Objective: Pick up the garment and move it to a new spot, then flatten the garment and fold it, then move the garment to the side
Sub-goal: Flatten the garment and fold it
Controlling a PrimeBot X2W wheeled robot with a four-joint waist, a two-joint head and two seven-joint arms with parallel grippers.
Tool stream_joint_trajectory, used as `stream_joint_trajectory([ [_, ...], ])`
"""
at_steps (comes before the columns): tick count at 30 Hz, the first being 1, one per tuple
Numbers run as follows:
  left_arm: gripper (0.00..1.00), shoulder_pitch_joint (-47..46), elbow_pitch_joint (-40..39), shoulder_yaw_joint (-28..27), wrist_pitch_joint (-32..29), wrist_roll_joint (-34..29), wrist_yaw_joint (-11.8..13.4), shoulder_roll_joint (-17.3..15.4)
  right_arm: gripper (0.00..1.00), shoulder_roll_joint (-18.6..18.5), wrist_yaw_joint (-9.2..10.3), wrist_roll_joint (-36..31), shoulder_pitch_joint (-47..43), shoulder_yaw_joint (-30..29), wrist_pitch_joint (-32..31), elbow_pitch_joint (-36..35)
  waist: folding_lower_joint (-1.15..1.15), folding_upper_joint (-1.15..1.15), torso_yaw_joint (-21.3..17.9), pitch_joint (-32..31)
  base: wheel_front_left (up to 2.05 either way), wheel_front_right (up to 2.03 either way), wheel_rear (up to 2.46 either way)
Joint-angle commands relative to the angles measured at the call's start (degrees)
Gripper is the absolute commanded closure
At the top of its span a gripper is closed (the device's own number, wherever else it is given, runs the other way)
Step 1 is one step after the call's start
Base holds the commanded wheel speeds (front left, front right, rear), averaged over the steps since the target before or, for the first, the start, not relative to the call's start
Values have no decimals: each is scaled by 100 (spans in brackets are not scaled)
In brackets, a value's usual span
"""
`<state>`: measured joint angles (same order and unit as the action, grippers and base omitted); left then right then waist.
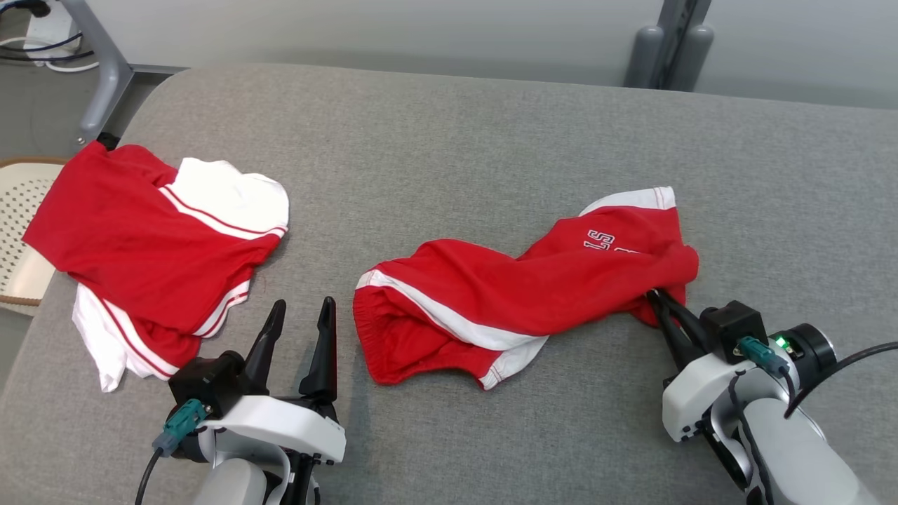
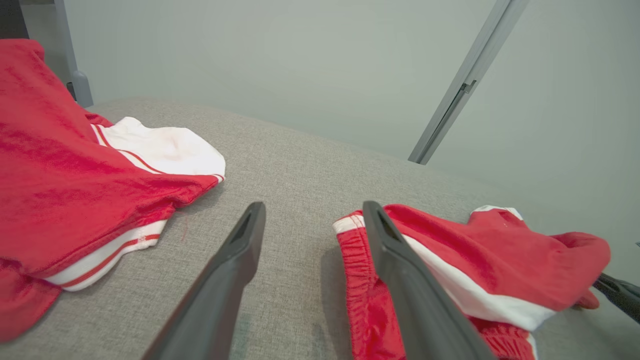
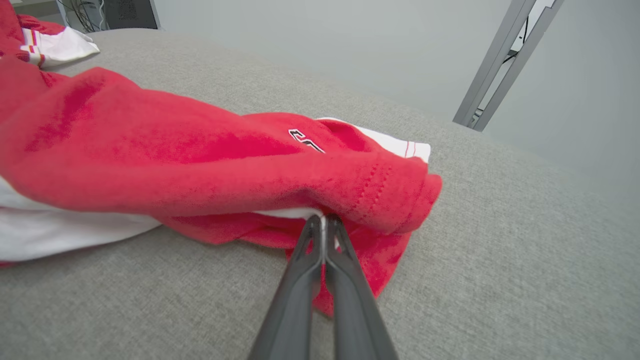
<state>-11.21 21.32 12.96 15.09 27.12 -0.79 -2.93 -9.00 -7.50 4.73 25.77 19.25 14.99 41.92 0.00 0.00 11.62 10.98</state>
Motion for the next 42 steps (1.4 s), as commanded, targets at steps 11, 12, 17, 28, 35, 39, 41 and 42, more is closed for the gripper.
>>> stream_joint_trajectory([
  [11, 0, 114, -11, -82, 8, -73, 3, -9, 100, -241, 1, 298, -540, -493, 30, -1164, 0, 0, -417, -105, 0, 0, 0],
  [12, 0, 128, -13, -88, 8, -74, 4, -8, 100, -306, 1, 321, -639, -548, 30, -1294, 0, 0, -461, -122, 0, 0, 0],
  [17, 0, 151, -29, -97, 7, -87, -9, -10, 100, -640, 1, 276, -1033, -715, 30, -1692, 0, 0, -682, -198, 0, 0, 0],
  [28, 0, 77, -85, 50, 5, -78, -35, -8, 100, -1125, 1, 430, -1336, -463, -414, -1703, 0, 0, -870, -150, 0, 0, 0],
  [35, 0, 87, -122, 92, 6, -68, -37, -9, 0, -969, 1, 254, -1399, -503, -198, -1383, 0, 0, -843, -78, 0, 0, 0],
  [39, 0, 118, -160, 76, 6, -68, -40, -8, 0, -856, 1, 238, -1516, -568, -96, -1292, 0, 0, -853, -66, 0, 0, 0],
  [41, 0, 141, -186, 83, 6, -62, -25, -9, 0, -778, 1, 255, -1612, -609, -60, -1267, 0, 0, -868, -76, 0, 0, 0],
  [42, 0, 152, -202, 80, 6, -62, -24, -8, 0, -746, 1, 277, -1660, -634, -46, -1264, 0, 0, -879, -82, 0, 0, 0],
])
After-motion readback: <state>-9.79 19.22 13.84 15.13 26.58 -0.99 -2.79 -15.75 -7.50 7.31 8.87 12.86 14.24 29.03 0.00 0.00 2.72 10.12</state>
